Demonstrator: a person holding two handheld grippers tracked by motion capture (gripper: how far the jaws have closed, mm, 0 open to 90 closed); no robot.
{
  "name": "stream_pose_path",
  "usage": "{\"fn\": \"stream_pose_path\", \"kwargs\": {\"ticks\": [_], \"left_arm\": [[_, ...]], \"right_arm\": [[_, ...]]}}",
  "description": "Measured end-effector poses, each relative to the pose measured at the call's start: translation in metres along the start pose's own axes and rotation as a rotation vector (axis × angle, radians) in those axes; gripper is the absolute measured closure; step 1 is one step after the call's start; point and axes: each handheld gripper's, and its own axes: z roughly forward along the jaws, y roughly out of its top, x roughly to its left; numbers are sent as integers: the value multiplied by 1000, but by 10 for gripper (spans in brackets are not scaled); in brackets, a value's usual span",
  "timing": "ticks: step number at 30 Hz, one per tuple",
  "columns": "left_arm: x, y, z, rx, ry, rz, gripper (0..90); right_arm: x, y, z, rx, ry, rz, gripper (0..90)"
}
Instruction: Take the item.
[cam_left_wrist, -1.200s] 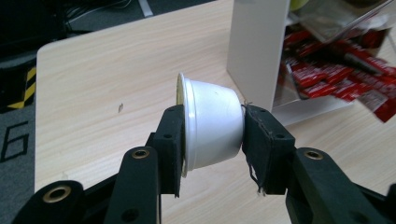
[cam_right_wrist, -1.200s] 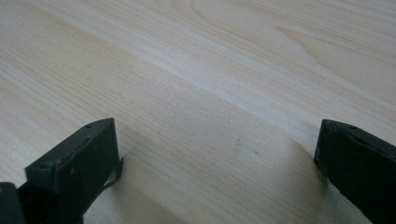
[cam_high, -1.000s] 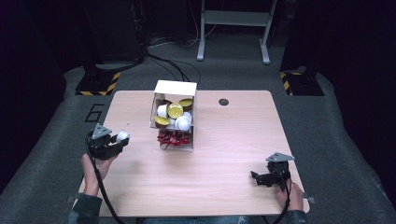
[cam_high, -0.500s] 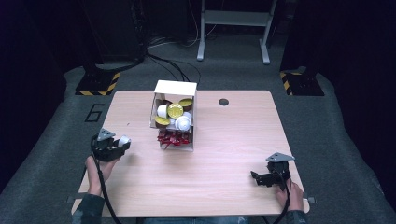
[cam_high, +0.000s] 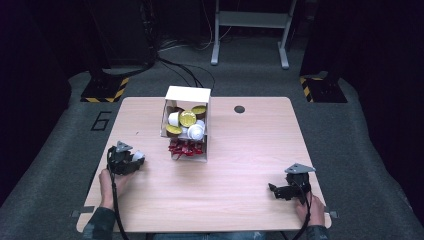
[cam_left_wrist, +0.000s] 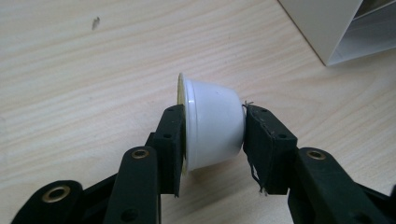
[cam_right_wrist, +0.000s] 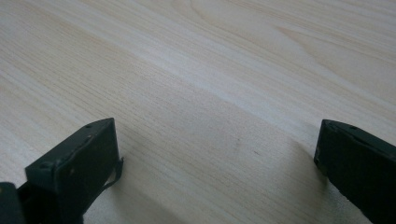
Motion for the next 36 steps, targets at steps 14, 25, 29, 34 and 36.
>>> {"fn": "stream_pose_path", "kwargs": {"ticks": [14,25,29,34,36], "left_arm": [[-1,-5,-20,-62,-100,-69,239],[-7,-29,-56,-135,-73,-94,116],[-6,-46,-65,-146,-53,-111,83],[-2,-72,-70,-122,-18,-141,46],[-1,-81,-66,-106,-6,-154,32]], "right_arm": [[0,0,0,-1,-1,1,0],[0,0,0,0,-1,0,0],[0,0,0,-1,-1,1,0],[0,0,0,0,0,0,0],[0,0,0,-1,-1,2,0]]}}
